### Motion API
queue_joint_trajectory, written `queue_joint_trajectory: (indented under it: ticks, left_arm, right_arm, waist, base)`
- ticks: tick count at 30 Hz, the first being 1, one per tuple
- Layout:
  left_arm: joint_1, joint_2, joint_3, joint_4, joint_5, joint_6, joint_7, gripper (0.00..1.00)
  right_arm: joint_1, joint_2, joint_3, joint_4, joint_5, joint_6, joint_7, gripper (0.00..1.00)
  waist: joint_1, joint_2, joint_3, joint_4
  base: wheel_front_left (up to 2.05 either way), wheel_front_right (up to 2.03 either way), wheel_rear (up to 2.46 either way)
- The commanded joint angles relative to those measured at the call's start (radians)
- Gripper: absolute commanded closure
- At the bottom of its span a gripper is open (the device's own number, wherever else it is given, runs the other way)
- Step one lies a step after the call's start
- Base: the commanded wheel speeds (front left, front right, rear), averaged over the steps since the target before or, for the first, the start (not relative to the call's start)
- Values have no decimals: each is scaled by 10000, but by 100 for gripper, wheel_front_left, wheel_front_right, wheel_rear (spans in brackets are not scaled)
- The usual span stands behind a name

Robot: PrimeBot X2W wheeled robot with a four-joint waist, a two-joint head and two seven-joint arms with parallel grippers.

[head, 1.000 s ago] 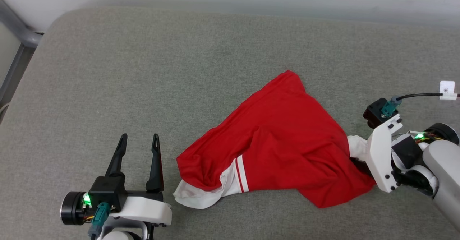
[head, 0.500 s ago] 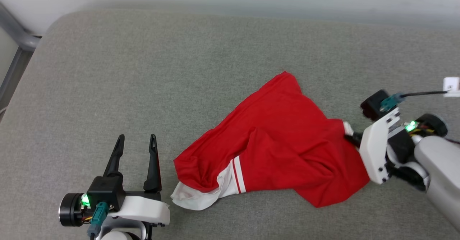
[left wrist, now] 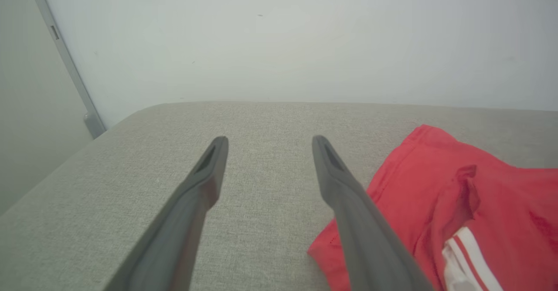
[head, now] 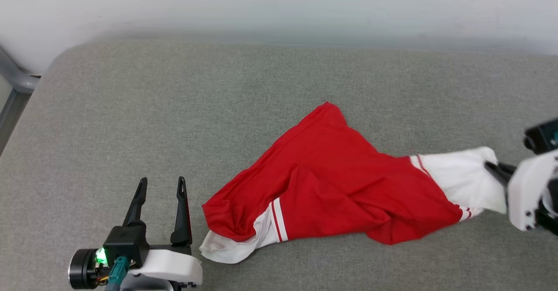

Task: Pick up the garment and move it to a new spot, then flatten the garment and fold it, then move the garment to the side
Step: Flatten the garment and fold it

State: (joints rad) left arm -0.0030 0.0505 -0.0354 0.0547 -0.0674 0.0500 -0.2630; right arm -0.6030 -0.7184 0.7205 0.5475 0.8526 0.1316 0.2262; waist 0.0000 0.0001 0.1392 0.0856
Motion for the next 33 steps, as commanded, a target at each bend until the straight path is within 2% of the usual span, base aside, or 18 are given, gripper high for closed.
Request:
queue_joint_trajectory:
  ticks: [1,8,14,15,16,21,25,28,33]
  left_arm:
    - [145,-5,-5,-38,-13,53,-28,0]
    - [234,-7,-35,-90,12,70,-28,0]
    - [340,-7,-48,-65,-6,42,-28,0]
    - [348,-5,-37,-50,-19,41,-26,0]
    - [385,-7,-33,-25,-28,40,-26,0]
    - [542,-5,8,49,105,-59,-26,0]
    - [567,43,88,20,225,-188,-26,0]
    - [501,125,139,-11,300,-311,-26,0]
    - [204,295,200,-22,355,-569,-26,0]
  right_arm:
    - [222,-149,-166,122,19,-16,-112,100]
    - [1689,-254,-1246,1334,98,-17,-350,100]
    - [2633,276,-1715,2284,354,-13,-272,100]
    - [2689,363,-1793,2323,350,-13,-393,67]
    - [2647,495,-2010,2360,225,-13,-832,0]
    - [2210,620,-2664,2398,-581,-13,-2551,0]
    - [2028,1025,-3336,2291,-1551,-13,-4128,0]
    - [2044,1397,-3934,1925,-2320,-14,-4662,0]
    - [2684,2384,-5118,686,-3670,-14,-4876,0]
  waist:
    - [0,-1,-44,-11]
    - [0,-1,-168,3]
    - [0,-1,-199,20]
    - [0,-1,-211,6]
    - [0,-1,-273,-46]
    - [0,-1,-582,-164]
    - [0,-1,-823,-250]
    - [0,-1,-948,-307]
    - [0,-1,-1102,-392]
  base:
    - [0,0,0]
    - [0,0,0]
    - [0,0,0]
    - [0,0,0]
    - [0,0,0]
    - [0,0,0]
    - [0,0,0]
    - [0,0,0]
    - [0,0,0]
